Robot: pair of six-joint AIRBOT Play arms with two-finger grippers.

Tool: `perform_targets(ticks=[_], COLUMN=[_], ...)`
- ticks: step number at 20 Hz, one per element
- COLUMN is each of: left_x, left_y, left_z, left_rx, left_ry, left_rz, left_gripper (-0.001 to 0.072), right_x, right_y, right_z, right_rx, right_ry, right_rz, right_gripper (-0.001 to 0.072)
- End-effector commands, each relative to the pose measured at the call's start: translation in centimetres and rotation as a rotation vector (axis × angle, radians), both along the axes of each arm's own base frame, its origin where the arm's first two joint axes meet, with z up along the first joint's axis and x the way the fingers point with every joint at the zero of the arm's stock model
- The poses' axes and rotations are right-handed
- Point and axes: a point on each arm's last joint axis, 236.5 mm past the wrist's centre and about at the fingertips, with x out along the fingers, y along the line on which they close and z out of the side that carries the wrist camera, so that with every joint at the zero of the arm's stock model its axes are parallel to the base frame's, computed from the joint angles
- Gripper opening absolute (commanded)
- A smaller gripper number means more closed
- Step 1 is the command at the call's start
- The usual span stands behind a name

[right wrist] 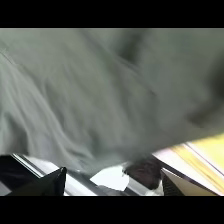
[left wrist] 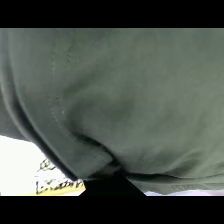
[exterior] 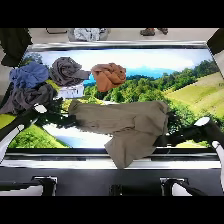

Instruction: Fold the shirts.

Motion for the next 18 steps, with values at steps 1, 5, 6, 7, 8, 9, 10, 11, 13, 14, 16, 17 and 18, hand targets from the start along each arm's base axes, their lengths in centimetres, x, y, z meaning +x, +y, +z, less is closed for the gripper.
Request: perform_targets(ticks=[1, 5, 6, 7, 8, 9, 10, 11, 13, 14, 16, 17, 18], left_x=[0.4, 1.2, 1.5, 2.2, 3.0, 4.0, 5.2, 6.4, 8.0, 8.4, 7.7, 6.8, 5.3], left_y=[-0.2, -0.2, -0.2, -0.2, -0.3, -0.2, -0.1, 0.2, 1.2, 2.1, 4.9, 6.8, 9.2], left_z=[1.3, 2.7, 3.4, 4.6, 6.4, 8.8, 12.0, 15.8, 24.3, 29.4, 39.5, 43.9, 47.9], left_rx=[-0.003, -0.004, -0.004, -0.002, 0.002, 0.005, 0.008, 0.012, 0.025, 0.036, 0.062, 0.094, 0.149], left_ry=[-0.038, -0.080, -0.100, -0.147, -0.210, -0.283, -0.370, -0.469, -0.672, -0.789, -0.999, -1.091, -1.176], left_rz=[-0.030, -0.030, -0.031, -0.047, -0.067, -0.077, -0.075, -0.067, -0.042, -0.018, 0.074, 0.129, 0.199], left_gripper=[0.0029, 0.0029, 0.0029, 0.0029, 0.0029, 0.0029, 0.0029, 0.0028, 0.0028, 0.0028, 0.0027, 0.0027, 0.0027], right_x=[-0.2, 0.0, 0.2, 0.6, 1.4, 2.6, 4.2, 6.3, 10.5, 12.1, 13.6, 13.0, 11.5], right_y=[3.0, 4.1, 4.2, 4.1, 3.8, 3.5, 2.9, 2.4, 0.7, -0.4, -3.3, -5.4, -7.3], right_z=[-1.1, -2.0, -2.0, -1.7, -1.1, 0.1, 1.8, 4.5, 11.9, 16.6, 28.1, 34.5, 40.3], right_rx=[0.009, -0.026, -0.028, -0.029, -0.039, -0.053, -0.078, -0.107, -0.202, -0.266, -0.450, -0.571, -0.686], right_ry=[0.007, -0.002, -0.009, -0.019, -0.054, -0.112, -0.184, -0.283, -0.526, -0.659, -0.940, -1.073, -1.188], right_rz=[-0.006, -0.005, -0.003, -0.004, 0.014, 0.033, 0.045, 0.052, 0.065, 0.069, 0.036, -0.013, -0.070], right_gripper=[0.0681, 0.0409, 0.0099, 0.0042, 0.0041, 0.0041, 0.0040, 0.0040, 0.0040, 0.0040, 0.0041, 0.0041, 0.0042])
